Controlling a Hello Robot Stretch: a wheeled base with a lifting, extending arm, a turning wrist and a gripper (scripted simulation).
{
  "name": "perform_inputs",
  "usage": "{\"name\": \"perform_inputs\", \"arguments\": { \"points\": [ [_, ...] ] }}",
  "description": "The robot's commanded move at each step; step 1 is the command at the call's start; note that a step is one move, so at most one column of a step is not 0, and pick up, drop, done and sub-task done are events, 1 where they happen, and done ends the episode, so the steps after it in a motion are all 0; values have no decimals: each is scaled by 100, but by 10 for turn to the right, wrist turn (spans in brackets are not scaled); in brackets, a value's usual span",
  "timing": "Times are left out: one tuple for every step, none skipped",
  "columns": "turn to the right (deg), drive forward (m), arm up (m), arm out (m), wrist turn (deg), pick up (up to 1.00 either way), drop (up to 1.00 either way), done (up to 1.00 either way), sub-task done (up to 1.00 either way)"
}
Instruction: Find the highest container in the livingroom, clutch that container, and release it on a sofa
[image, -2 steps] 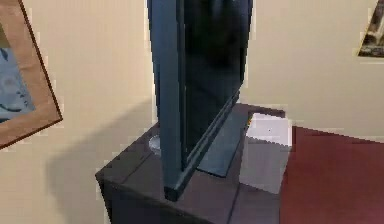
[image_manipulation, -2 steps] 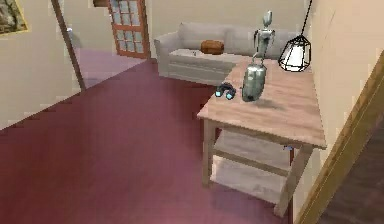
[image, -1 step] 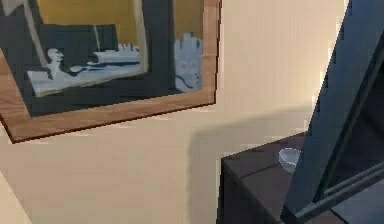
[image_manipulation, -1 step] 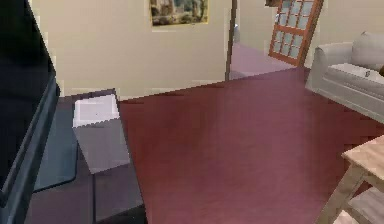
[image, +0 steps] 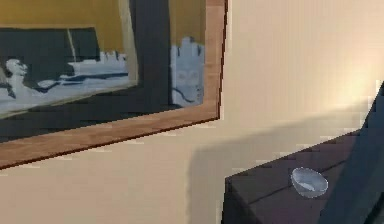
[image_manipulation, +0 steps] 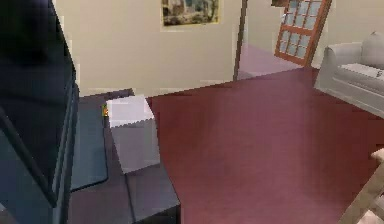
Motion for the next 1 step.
{"name": "perform_inputs", "arguments": {
  "points": [
    [450,0,0,0,0,0,0,0,0]
  ]
}}
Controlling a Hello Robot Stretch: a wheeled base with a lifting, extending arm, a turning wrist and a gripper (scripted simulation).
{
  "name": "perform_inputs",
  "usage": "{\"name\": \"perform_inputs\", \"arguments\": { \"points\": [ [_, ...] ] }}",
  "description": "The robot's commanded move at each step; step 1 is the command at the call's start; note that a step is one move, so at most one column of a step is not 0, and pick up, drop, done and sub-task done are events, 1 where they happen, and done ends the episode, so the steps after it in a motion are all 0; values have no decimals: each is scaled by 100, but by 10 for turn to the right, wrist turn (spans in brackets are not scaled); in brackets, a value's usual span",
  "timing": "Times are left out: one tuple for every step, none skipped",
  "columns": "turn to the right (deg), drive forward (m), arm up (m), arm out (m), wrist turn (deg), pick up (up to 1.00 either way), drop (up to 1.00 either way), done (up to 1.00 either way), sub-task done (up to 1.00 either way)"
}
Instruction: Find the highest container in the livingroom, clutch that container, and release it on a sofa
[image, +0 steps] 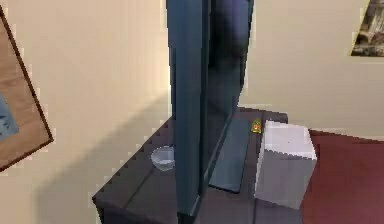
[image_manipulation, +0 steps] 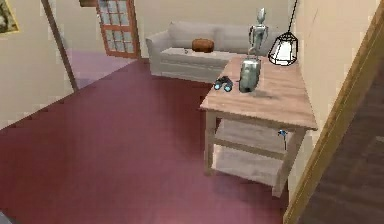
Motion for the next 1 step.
{"name": "perform_inputs", "arguments": {
  "points": [
    [450,0,0,0,0,0,0,0,0]
  ]
}}
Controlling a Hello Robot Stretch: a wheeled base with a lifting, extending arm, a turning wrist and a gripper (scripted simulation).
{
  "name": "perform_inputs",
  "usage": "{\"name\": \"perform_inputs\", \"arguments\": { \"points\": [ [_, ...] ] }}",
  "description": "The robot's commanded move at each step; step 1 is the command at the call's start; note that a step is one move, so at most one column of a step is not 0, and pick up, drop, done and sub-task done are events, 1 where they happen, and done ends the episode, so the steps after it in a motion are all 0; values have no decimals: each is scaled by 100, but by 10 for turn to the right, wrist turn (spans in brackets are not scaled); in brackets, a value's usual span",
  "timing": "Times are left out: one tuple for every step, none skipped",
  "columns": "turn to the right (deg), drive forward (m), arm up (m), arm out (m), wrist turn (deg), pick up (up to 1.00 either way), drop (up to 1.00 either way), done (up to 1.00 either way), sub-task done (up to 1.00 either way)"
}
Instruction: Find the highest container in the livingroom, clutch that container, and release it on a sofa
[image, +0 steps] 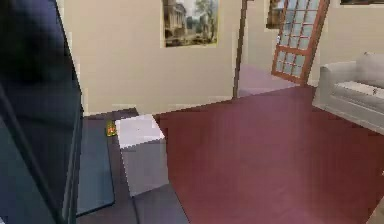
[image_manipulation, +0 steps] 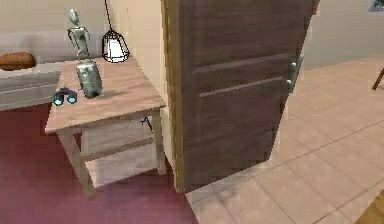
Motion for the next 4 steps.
{"name": "perform_inputs", "arguments": {
  "points": [
    [360,0,0,0,0,0,0,0,0],
    [0,30,0,0,0,0,0,0,0],
    [-30,0,0,0,0,0,0,0,0],
    [450,0,0,0,0,0,0,0,0]
  ]
}}
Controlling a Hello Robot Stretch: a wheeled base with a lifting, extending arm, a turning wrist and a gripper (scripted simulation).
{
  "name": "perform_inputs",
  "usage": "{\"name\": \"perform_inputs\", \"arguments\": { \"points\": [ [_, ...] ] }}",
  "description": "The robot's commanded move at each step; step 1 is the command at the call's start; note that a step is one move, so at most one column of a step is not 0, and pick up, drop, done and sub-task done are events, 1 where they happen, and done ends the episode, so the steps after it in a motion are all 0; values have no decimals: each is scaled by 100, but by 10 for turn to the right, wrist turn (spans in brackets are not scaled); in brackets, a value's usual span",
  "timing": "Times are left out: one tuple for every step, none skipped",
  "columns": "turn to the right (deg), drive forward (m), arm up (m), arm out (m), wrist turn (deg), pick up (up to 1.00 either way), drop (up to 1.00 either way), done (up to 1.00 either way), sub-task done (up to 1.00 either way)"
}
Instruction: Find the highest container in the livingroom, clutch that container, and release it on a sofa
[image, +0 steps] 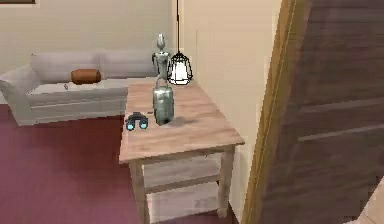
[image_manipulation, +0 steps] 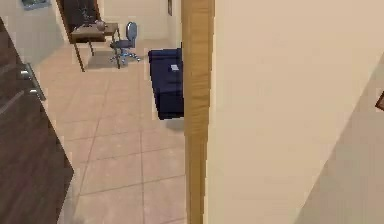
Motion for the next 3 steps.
{"name": "perform_inputs", "arguments": {
  "points": [
    [450,0,0,0,0,0,0,0,0],
    [210,0,0,0,0,0,0,0,0],
    [0,5,0,0,0,0,0,0,0]
  ]
}}
